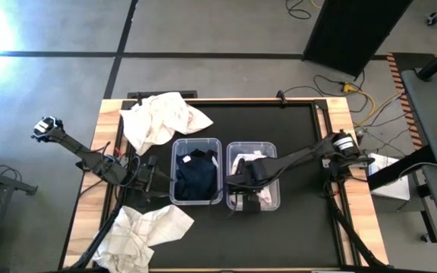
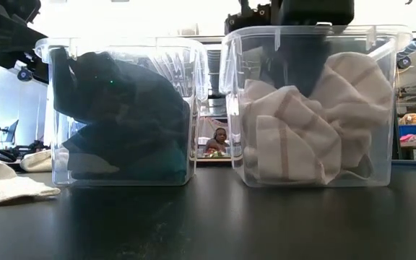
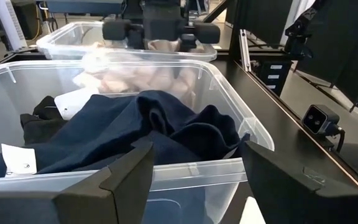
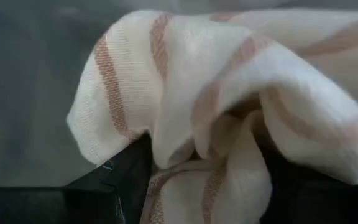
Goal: Sort towels by color in basket
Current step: Put the bottom right white towel into the right transparent bin
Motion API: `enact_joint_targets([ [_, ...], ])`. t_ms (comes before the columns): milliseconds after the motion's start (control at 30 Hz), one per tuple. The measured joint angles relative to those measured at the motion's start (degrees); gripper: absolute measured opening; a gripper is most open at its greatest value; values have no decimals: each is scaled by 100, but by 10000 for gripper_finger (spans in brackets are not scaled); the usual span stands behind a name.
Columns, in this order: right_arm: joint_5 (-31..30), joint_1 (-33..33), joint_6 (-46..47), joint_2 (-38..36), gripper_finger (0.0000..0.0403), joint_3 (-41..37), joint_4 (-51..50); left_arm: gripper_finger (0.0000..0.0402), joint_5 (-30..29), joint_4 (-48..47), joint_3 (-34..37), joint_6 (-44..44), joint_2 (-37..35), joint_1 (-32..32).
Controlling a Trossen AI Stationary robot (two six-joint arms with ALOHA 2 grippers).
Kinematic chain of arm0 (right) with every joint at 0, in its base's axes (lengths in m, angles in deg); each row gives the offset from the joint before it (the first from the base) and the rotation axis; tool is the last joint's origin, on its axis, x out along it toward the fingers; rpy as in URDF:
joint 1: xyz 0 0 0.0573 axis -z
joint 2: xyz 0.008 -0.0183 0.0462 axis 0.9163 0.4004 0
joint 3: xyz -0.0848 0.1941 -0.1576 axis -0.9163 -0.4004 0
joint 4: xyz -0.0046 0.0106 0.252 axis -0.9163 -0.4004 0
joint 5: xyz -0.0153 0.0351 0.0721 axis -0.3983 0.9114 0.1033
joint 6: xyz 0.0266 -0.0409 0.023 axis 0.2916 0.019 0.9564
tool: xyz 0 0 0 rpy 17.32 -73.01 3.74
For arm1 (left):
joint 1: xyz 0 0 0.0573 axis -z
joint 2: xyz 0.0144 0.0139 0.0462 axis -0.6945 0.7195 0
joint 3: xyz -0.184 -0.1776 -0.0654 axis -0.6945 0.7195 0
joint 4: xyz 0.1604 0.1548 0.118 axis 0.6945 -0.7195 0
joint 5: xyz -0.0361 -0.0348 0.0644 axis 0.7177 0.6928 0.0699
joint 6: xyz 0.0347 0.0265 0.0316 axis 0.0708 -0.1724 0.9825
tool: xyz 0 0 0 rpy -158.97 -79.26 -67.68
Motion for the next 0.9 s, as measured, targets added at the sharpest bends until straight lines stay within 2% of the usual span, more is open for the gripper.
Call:
enact_joint_targets([
  [133, 491, 84, -203, 297, 215, 30, 38, 231, 0, -24, 0, -2, 0, -1],
  [367, 11, 86, -310, -72, 215, 256, 65, 231, 2, -25, 0, 0, 0, 2],
  [600, -28, 137, 281, -884, 215, 307, -179, 231, 2, -32, -93, 0, -9, -1],
  [700, -454, 258, 1137, -1161, 215, 307, -210, 231, 59, -486, -505, -21, -53, 1],
  [800, -939, 443, 2701, -1330, 215, 306, -226, 231, 93, -1714, -1208, -285, -72, 2],
  [900, -971, 542, 3930, -1278, 212, 242, -225, 231, 94, -3123, -1984, -859, -6, 2],
])
